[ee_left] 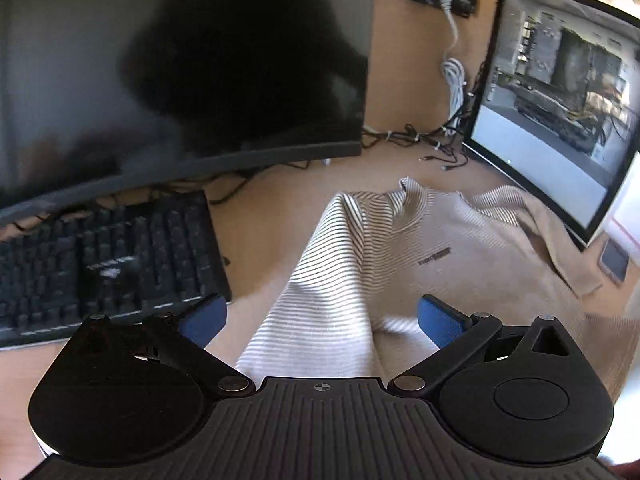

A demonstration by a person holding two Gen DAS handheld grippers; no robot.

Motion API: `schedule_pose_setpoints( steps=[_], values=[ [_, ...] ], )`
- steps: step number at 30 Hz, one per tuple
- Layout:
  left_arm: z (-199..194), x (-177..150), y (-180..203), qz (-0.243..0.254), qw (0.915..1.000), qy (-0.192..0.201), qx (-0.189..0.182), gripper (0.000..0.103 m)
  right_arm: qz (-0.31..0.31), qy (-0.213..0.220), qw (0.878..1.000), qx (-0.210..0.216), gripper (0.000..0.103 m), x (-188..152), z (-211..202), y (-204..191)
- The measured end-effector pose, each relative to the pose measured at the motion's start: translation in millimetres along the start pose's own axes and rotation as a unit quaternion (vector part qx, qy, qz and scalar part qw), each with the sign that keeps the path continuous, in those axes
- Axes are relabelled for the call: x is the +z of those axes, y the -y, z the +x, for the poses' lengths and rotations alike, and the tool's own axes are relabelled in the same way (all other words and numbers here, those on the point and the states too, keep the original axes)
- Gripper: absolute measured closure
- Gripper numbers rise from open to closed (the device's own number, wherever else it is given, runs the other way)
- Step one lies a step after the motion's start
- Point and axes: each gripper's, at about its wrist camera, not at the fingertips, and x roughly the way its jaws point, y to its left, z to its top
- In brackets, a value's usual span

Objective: Fold clothes

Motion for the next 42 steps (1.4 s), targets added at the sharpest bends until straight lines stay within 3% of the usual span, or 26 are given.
schedule_pose_setpoints(
  steps=[6, 8, 11, 16, 20, 22, 26, 31, 32, 33, 36, 38, 42],
  values=[
    [41.5, -0.7, -6.0, -0.01, 0.9994, -0.018, -0.027, 0.0, 0.023, -0.055, 0.997, -0.055, 0.0, -15.1, -21.3, 21.6],
    [52.1, 0.5, -5.0, -0.013, 0.9991, -0.02, -0.035, 0.0, 0.047, -0.038, 0.995, -0.078, 0.0, -3.5, -27.4, 37.2],
    [67.1, 3.7, -1.0, -0.013, 0.9991, -0.021, -0.035, 0.0, 0.099, 0.033, 0.992, -0.071, 0.0, 29.9, -29.2, 49.0],
    [65.6, 9.2, 7.9, -0.029, 0.9995, -0.014, -0.009, 0.0, 0.124, 0.122, 0.984, 0.028, 0.0, 109.8, 22.6, 21.1],
    [53.2, 4.2, 16.9, -0.008, 0.9998, 0.0, 0.017, 0.0, 0.129, 0.12, 0.97, 0.169, 0.011, 170.5, 84.1, -23.9],
    [51.5, -0.9, 19.4, -0.002, 0.9995, -0.003, 0.033, 0.0, 0.127, 0.105, 0.962, 0.219, 0.015, 199.0, 114.1, -49.3],
    [54.3, -10.6, 18.2, -0.017, 0.9986, -0.015, 0.048, 0.0, 0.118, 0.077, 0.954, 0.264, 0.015, 236.4, 166.3, -81.9],
    [47.0, -21.6, 17.9, -0.064, 0.9977, -0.018, 0.018, 0.0, 0.085, 0.059, 0.949, 0.299, 0.016, 262.6, 211.9, -115.5],
    [47.4, -24.0, 18.0, -0.066, 0.9972, -0.022, 0.026, 0.0, 0.08, 0.047, 0.945, 0.313, 0.028, 266.3, 220.2, -121.7],
    [47.8, -26.5, 18.0, -0.068, 0.9967, -0.026, 0.035, 0.0, 0.075, 0.036, 0.942, 0.326, 0.051, 270.0, 228.5, -127.9],
    [48.7, -33.8, 12.3, -0.084, 0.9939, -0.036, 0.062, 0.0, 0.059, 0.032, 0.938, 0.34, 0.081, 280.0, 239.0, -143.2],
    [48.3, -38.1, 5.4, -0.101, 0.991, -0.04, 0.078, 0.0, 0.051, 0.068, 0.941, 0.326, 0.089, 288.7, 232.2, -147.6],
    [41.3, -40.3, -4.5, -0.123, 0.9867, -0.039, 0.099, 0.0, 0.004, 0.089, 0.946, 0.311, 0.092, 301.5, 239.8, -165.9]
  ],
)
